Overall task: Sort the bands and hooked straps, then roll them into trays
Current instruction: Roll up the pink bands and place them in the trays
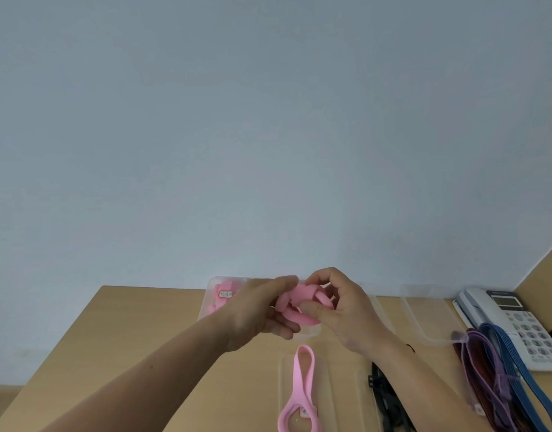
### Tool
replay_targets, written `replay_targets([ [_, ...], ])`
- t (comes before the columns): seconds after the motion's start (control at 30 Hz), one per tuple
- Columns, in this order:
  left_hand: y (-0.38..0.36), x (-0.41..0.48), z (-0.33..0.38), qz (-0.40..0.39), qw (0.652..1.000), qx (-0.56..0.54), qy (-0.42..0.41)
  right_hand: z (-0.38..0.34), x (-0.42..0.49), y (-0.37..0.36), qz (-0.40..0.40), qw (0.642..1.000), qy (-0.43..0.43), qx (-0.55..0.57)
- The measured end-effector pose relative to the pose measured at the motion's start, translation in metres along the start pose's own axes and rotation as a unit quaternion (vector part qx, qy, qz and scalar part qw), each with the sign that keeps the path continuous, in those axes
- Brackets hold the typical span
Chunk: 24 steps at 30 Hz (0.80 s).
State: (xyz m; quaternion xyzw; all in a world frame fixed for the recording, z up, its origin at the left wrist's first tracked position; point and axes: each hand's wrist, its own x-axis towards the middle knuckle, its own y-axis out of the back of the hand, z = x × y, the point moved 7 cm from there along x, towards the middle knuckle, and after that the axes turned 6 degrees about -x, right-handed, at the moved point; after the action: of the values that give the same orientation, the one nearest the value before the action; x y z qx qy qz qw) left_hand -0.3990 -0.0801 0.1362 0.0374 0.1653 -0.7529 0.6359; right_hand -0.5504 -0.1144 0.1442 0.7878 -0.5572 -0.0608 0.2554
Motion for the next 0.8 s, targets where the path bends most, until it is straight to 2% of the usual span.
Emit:
replay_targets([
  [0.2,0.003,0.002,-0.001,-0.004,0.999,-0.043,-0.009,0.003,-0.002,-0.002,0.008,1.000,0.006,-0.001],
  [0.37,0.012,0.005,-0.002,0.011,0.997,-0.069,-0.045,0.007,0.003,-0.003,-0.026,0.994,-0.038,0.102],
  [0.47,0.018,0.006,-0.003,0.009,0.995,-0.067,-0.068,0.007,0.007,-0.005,-0.030,0.991,-0.058,0.114],
  [0.57,0.025,0.007,-0.005,0.017,0.997,-0.023,-0.072,0.008,0.011,-0.012,-0.034,0.989,-0.060,0.129],
  [0.7,0.033,0.005,-0.005,0.005,0.988,0.147,-0.056,0.006,0.013,-0.027,-0.036,0.990,-0.066,0.120],
  [0.8,0.040,0.003,-0.008,-0.026,0.993,0.109,-0.043,0.007,0.014,-0.036,-0.030,0.987,-0.066,0.145],
])
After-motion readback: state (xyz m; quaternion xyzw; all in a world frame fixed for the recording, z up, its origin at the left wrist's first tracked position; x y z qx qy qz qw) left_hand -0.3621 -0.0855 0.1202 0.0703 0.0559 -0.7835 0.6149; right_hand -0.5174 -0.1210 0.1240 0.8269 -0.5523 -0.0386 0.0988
